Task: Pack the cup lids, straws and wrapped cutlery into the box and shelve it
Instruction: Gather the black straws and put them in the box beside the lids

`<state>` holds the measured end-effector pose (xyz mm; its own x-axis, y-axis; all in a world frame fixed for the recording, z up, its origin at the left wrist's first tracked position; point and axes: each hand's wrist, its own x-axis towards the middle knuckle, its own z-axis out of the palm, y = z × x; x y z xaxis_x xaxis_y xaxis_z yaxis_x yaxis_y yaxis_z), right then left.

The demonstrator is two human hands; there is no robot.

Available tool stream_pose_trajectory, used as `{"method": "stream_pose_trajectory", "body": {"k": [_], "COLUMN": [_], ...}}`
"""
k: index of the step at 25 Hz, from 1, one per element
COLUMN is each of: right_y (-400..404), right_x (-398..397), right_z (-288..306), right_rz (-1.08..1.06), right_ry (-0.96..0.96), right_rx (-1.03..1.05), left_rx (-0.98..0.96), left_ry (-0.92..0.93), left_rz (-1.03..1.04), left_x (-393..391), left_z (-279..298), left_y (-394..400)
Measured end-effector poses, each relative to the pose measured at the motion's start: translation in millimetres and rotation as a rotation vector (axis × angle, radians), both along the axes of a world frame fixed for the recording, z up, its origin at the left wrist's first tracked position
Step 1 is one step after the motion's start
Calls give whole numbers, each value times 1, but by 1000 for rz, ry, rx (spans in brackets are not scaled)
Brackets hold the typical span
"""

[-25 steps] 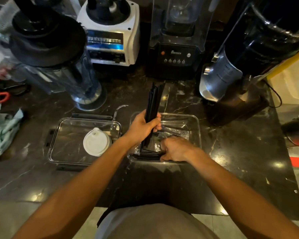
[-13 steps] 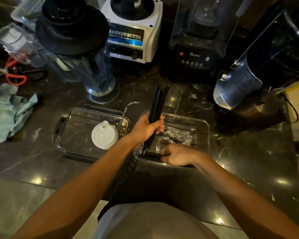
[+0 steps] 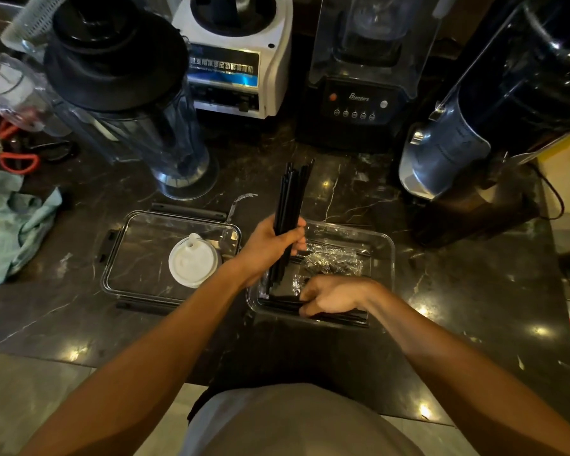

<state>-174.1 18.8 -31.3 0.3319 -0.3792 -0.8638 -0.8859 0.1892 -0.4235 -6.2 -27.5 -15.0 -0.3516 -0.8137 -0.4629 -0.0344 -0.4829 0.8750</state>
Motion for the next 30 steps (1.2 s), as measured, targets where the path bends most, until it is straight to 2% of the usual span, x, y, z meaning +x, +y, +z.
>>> {"method": "stream_pose_trajectory", "body": {"k": [9, 14, 18, 21, 23, 27, 30], "right_y": [-4, 1, 8, 18, 22, 17, 11], "right_x": [-6, 4, 9, 8, 1, -28, -40], "right_z": [16, 32, 45, 52, 55, 66, 66], "right_rz": [-37, 53, 223, 265, 213, -121, -202], "right_ry": [-72, -103, -14, 12, 15, -110, -170], "right_rx": [146, 84, -38, -79, -75, 43, -40], "left_rx": [-19, 1, 21, 48, 74, 83, 51], "left_ry": [0, 9, 63, 135, 178, 238, 249], "left_rz": [-30, -20, -9, 26, 54, 143, 221], "left_x": [3, 3, 5, 6, 10, 25, 39], "left_z": [-3, -3, 2, 11, 16, 31, 43], "left_y": [2, 1, -2, -4, -7, -13, -16]}}
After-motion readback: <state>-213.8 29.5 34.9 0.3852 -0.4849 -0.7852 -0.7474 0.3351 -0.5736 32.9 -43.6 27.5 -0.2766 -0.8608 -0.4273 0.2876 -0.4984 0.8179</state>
